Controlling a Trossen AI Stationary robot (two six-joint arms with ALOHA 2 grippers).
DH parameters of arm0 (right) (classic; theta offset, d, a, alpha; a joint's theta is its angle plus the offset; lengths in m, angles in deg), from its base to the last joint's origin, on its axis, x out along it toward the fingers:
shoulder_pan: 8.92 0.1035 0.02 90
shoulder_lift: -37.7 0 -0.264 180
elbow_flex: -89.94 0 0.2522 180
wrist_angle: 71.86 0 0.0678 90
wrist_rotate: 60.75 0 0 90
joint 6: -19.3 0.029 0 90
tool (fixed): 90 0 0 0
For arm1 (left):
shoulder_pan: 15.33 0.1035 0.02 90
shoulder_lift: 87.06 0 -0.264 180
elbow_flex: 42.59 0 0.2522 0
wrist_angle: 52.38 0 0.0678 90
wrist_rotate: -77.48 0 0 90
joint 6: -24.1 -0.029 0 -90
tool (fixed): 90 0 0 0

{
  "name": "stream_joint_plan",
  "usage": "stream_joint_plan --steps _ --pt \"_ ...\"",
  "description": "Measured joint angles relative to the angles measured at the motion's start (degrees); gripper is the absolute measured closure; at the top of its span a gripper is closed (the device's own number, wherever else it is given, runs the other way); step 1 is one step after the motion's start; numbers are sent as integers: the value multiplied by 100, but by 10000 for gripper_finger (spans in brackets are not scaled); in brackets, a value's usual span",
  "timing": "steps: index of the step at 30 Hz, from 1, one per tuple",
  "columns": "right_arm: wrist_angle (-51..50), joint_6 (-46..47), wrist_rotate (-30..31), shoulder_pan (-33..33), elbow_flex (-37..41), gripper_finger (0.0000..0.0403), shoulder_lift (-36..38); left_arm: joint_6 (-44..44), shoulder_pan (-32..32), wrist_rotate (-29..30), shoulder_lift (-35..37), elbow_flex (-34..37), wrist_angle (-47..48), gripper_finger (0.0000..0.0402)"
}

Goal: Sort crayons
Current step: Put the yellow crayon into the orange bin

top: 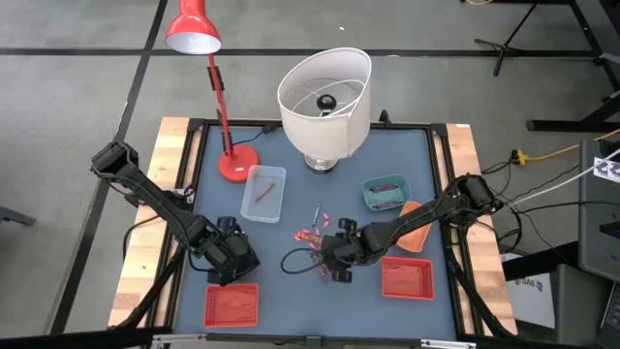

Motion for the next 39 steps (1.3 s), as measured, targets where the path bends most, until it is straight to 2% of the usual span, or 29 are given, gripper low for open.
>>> stream_joint_plan --steps 9,15,30,34,37,39 --pt "-1358 -17 243 -28 0 265 0 -2 0 64 0 0 -315 321" --pt "-1920 -19 503 -42 0 265 0 -2 0 65 0 0 -354 321" --pt "-2600 -429 719 -185 34 265 13 -2 0 115 0 0 -389 321" --pt "-2464 -441 764 -219 568 265 432 -4 0 156 0 0 -394 321" --pt "-2258 -17 789 -269 1257 265 1043 -4 0 276 0 0 -409 321" --pt "-1725 396 720 -321 1734 265 1544 -6 0 328 2 0 -408 321"
